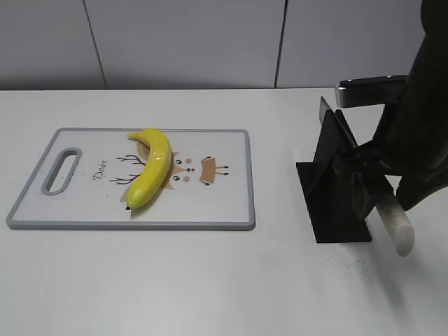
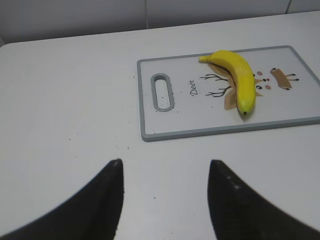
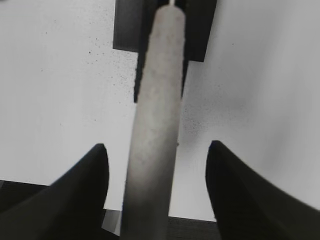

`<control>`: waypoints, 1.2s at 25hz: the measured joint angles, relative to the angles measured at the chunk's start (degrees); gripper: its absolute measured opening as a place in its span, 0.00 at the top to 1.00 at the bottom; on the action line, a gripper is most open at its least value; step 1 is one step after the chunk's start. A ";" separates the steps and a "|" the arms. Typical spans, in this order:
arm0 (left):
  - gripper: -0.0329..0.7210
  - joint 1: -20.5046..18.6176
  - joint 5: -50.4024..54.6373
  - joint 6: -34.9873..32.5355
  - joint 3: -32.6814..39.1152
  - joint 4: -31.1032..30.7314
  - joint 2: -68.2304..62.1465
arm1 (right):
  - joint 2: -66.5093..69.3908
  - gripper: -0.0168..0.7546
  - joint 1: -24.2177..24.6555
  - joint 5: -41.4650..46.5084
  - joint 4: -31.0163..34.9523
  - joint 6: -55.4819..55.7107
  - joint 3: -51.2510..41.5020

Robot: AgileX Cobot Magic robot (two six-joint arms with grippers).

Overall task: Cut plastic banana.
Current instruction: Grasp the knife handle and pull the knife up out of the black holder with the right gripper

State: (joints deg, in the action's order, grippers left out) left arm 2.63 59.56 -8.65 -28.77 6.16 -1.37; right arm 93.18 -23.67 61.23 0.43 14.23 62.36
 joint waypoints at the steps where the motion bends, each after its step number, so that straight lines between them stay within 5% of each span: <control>1: 0.27 0.00 0.00 0.00 0.00 0.00 0.00 | 0.12 0.36 0.00 -0.05 0.00 0.42 -0.08; 14: 0.27 0.00 0.00 0.00 0.00 0.00 0.00 | 0.29 0.49 0.00 -1.59 0.72 3.26 -3.19; 16: 0.27 0.00 0.00 0.00 0.00 0.00 0.00 | 0.29 0.54 0.00 -1.87 1.51 3.39 -3.19; 19: 0.27 0.00 0.00 0.00 0.00 0.00 0.00 | 0.35 0.75 0.00 -2.05 2.88 3.83 -3.19; 30: 0.27 0.00 0.00 0.00 0.00 0.00 0.00 | 0.35 0.74 0.00 -2.05 2.93 4.31 -3.19</control>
State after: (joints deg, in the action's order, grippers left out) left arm 2.63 59.56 -8.65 -28.77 6.16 -1.37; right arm 93.54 -23.67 59.17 3.36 18.54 59.17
